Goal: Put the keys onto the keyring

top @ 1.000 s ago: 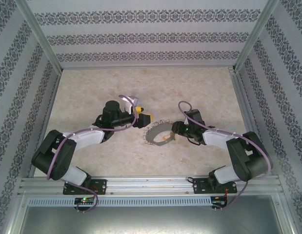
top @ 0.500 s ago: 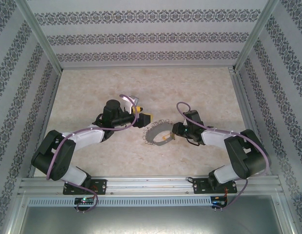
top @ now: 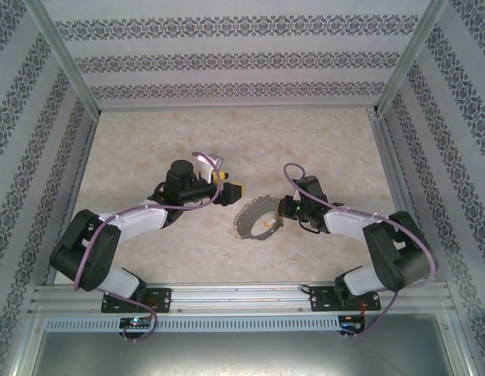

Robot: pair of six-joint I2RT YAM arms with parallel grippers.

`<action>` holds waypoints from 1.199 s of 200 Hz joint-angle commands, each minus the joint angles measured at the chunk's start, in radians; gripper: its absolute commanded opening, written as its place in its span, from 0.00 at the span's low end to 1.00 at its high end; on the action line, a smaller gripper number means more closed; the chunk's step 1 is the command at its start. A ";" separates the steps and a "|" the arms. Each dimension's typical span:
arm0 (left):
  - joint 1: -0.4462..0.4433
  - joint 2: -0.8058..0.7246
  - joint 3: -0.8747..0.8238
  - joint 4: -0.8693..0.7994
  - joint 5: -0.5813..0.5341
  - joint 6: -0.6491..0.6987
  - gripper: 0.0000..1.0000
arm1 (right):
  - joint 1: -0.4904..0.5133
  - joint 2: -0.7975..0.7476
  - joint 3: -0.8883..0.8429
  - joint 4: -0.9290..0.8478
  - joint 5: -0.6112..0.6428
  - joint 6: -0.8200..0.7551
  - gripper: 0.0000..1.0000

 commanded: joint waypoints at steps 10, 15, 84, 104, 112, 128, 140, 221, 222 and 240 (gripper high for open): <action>-0.012 -0.006 0.030 -0.012 -0.008 0.020 1.00 | 0.010 -0.071 0.007 0.005 -0.055 -0.020 0.00; -0.011 -0.007 0.031 -0.015 -0.007 0.021 1.00 | 0.010 -0.076 0.012 0.000 -0.055 -0.021 0.00; -0.011 -0.003 0.043 -0.033 0.007 0.019 1.00 | 0.034 0.057 0.028 0.097 -0.069 0.034 0.00; -0.012 -0.001 0.047 -0.035 0.009 0.019 1.00 | 0.065 0.114 0.052 0.145 -0.079 0.052 0.00; -0.011 -0.002 0.049 -0.036 0.011 0.019 1.00 | 0.079 0.131 0.068 0.147 -0.080 0.051 0.00; -0.011 -0.005 0.050 -0.051 0.010 0.022 1.00 | 0.096 0.129 0.077 0.140 -0.056 0.051 0.30; -0.011 -0.012 0.050 -0.062 0.005 0.030 1.00 | 0.102 0.107 0.068 0.121 -0.026 0.050 0.39; -0.012 -0.030 0.040 -0.079 -0.011 0.054 1.00 | 0.181 -0.011 0.008 -0.045 0.105 0.007 0.42; -0.012 -0.030 0.040 -0.079 -0.011 0.054 1.00 | 0.182 -0.011 0.008 -0.045 0.106 0.007 0.42; -0.011 -0.031 0.041 -0.078 -0.011 0.051 1.00 | 0.214 -0.002 0.020 -0.069 0.138 0.002 0.43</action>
